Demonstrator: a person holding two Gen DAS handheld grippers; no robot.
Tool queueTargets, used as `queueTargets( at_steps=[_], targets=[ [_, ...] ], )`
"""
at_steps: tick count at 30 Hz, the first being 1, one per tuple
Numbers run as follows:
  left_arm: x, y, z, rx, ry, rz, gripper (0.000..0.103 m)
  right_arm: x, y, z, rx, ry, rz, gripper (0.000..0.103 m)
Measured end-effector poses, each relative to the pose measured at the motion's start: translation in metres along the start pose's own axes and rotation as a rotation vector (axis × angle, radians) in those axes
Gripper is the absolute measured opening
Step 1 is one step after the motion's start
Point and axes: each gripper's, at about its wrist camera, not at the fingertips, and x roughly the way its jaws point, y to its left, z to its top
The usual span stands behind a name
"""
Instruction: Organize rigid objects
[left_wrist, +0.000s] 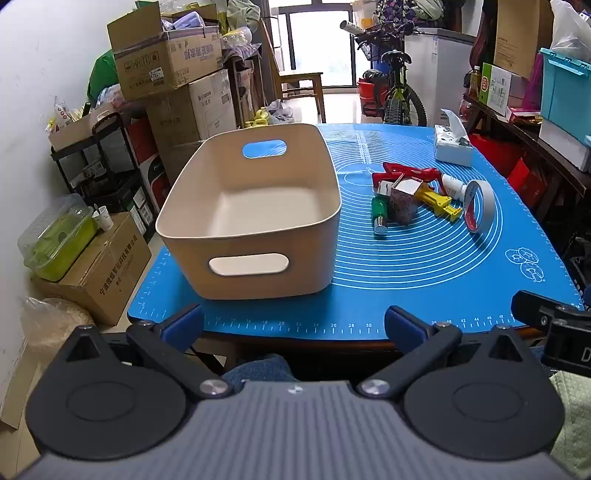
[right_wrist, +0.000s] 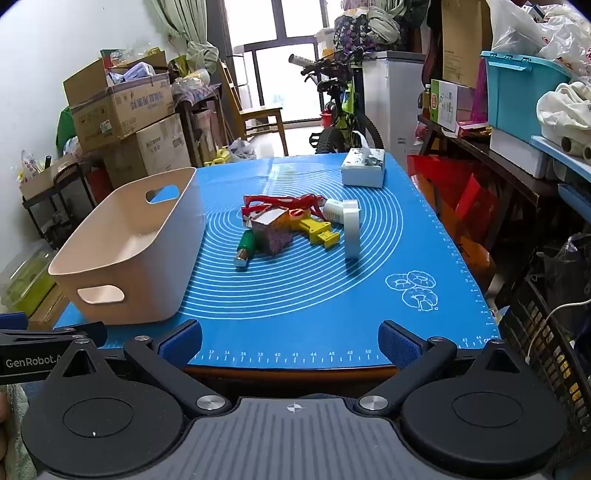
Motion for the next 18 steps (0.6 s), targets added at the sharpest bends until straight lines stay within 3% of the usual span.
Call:
queueTargets(
  at_steps=[18],
  targets=[
    [0.0002,0.0000,0.0000,0.000,0.003,-0.002,0.103,0.0014,0.0003,-0.0002,0.000,-0.001,0.000,0.101]
  ],
)
